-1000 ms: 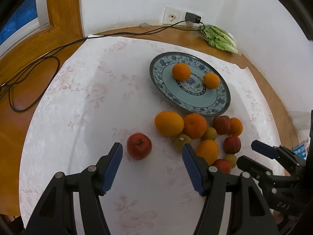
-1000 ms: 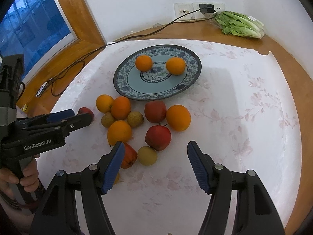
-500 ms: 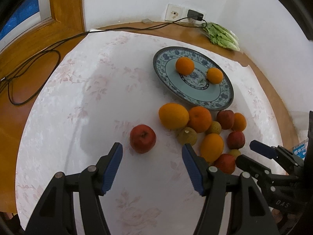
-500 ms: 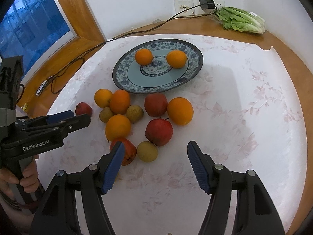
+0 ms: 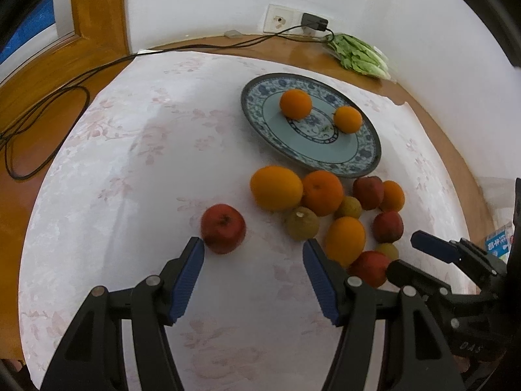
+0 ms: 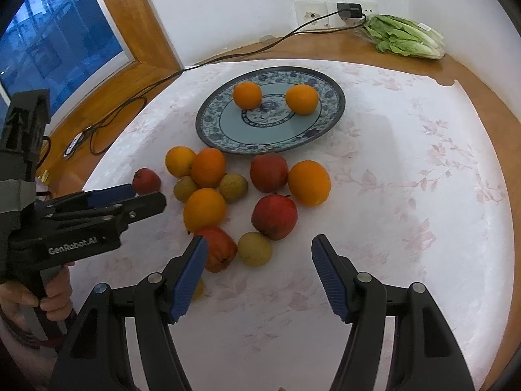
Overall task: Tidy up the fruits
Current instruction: 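Withdraw both grippers from the plate and move them toward the red apples, then close the left gripper on a red apple while the right gripper grasps another red apple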
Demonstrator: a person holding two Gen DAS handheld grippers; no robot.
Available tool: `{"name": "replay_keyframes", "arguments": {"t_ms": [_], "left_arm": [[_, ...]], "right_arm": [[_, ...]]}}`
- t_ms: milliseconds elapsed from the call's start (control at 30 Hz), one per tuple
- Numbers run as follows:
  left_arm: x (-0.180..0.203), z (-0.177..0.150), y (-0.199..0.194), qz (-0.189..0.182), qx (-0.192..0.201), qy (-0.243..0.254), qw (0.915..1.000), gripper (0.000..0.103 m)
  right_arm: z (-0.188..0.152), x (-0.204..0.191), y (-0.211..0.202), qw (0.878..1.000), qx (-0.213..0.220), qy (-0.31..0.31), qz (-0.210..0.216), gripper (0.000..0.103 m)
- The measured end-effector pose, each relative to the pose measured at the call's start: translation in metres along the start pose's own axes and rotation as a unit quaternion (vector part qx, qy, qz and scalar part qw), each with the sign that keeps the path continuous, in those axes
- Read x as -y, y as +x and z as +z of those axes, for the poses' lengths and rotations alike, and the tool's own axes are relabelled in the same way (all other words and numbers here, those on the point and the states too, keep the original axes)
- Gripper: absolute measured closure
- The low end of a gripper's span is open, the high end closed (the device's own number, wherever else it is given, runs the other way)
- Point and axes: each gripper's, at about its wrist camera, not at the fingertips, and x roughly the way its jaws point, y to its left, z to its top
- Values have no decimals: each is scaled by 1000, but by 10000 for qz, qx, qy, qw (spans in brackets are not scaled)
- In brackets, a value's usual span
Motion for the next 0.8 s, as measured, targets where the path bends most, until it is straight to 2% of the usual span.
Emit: {"name": "replay_keyframes", "arguments": {"t_ms": [300, 567, 800], "left_arm": [[-1, -4, 0, -67, 64, 88, 9999, 37], [-6, -11, 1, -103, 31, 51, 9999, 40], [-13, -7, -1, -48, 153, -1, 9999, 43]], "right_arm": [[-3, -2, -2, 9999, 38, -38, 117, 50], [-6, -1, -5, 9999, 57, -20, 148, 56], [-8, 0, -3, 9998, 46, 6, 175, 59]]}}
